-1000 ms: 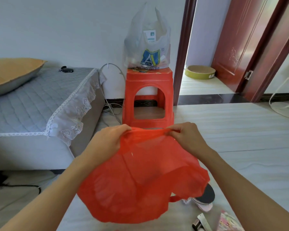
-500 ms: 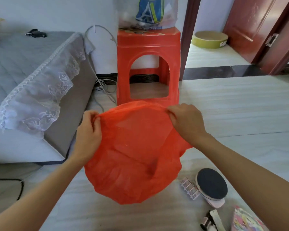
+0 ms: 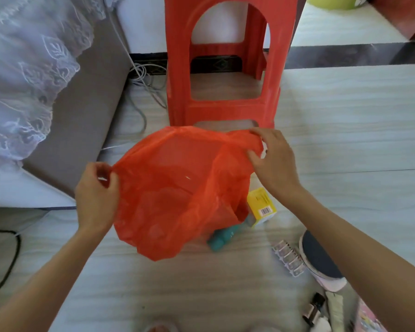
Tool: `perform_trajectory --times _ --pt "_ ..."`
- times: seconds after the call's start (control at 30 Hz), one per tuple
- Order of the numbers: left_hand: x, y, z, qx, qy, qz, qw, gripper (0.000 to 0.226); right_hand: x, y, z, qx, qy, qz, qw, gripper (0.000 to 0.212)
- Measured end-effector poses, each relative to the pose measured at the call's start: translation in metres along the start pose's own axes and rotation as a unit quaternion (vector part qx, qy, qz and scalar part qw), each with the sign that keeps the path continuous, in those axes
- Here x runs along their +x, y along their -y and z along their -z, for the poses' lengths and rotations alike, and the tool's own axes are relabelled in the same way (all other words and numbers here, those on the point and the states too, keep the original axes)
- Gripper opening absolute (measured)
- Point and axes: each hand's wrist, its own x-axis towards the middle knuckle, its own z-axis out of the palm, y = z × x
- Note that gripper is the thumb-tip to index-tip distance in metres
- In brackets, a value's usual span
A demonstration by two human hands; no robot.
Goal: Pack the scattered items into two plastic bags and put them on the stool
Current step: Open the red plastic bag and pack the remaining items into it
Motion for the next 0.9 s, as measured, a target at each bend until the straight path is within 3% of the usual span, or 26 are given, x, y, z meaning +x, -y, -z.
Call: perform_trajectory --times 0.07,0.17,0.4,0.5,0.63,0.9 --pt "0.003 0.002 0.005 -0.003 0.006 -0.002 1.000 0.013 0.007 0.007 -0.004 0.036 0.027 -0.069 0.997 0.039" --pt "0.014 0.000 0.012 -0.015 -0.013 -0.005 1.000 0.015 0.029 0.032 -0.005 0.091 0.016 -0.100 0.991 0.035" --pt "0.014 -0.002 0.027 -0.064 -0.029 0.007 0.998 0.008 0.049 0.076 -0.003 0.158 0.000 0.012 0.987 0.051" --pt "0.005 0.018 0.017 -0.077 0.026 0.050 0.995 0.009 0.032 0.059 -0.010 0.027 0.045 0.038 0.998 0.050" --pt "-0.002 0.033 0.009 -0.100 0.058 0.103 0.988 0.003 0.017 0.023 -0.009 -0.190 0.113 0.024 0.975 0.043" --pt "0.003 0.042 -0.001 -0.044 0.065 0.080 0.994 0.002 0.016 -0.014 0.004 -0.295 0.110 0.053 0.948 0.045"
